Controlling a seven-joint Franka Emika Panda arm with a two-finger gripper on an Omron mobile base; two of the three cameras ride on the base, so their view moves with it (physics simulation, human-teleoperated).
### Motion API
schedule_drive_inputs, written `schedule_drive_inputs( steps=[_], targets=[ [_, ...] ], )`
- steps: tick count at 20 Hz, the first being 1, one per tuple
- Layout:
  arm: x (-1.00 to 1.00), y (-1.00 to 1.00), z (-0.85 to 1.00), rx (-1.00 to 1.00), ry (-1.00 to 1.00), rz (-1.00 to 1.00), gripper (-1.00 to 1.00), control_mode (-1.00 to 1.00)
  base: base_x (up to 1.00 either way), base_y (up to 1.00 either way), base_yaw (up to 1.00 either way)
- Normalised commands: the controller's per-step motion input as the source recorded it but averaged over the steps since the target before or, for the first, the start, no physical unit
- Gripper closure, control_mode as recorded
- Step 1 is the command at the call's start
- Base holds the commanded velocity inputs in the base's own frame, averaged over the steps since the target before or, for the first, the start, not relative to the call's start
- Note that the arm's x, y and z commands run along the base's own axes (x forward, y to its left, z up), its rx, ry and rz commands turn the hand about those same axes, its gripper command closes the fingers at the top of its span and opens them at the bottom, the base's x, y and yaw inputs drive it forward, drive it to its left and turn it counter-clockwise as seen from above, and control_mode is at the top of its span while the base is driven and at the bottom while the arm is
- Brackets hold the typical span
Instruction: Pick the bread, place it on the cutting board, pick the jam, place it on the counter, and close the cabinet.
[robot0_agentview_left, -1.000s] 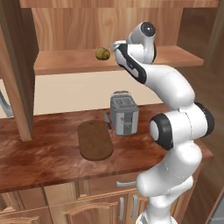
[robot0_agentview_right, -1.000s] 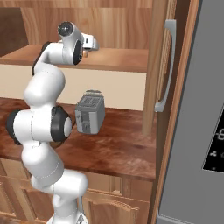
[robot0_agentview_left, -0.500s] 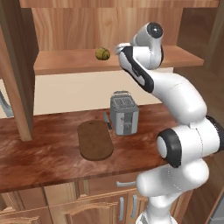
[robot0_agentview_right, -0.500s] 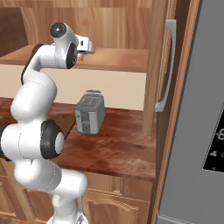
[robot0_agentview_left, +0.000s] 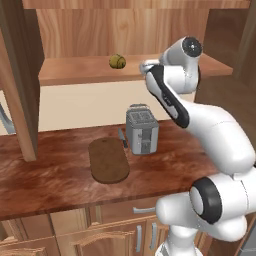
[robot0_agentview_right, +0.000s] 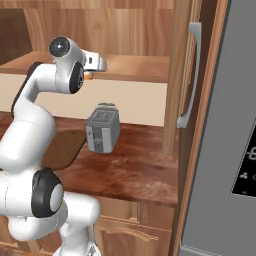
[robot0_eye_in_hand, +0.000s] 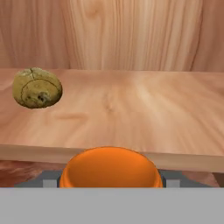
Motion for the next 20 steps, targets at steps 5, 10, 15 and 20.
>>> schedule_drive_inputs(
  steps=[5, 10, 15, 20],
  targets=[
    [-0.69, -0.36, -0.25, 0.0, -0.05, 0.0, 1.0, -1.0, 0.0, 0.0, 0.0],
    [-0.58, -0.44, -0.38, 0.0, -0.09, 0.0, 1.0, -1.0, 0.0, 0.0, 0.0],
    [-0.48, -0.43, -0.48, 0.0, -0.13, 0.0, 1.0, -1.0, 0.0, 0.0, 0.0],
    [-0.3, -0.33, -0.46, 0.0, -0.09, 0.0, 1.0, -1.0, 0.0, 0.0, 0.0]
  ],
)
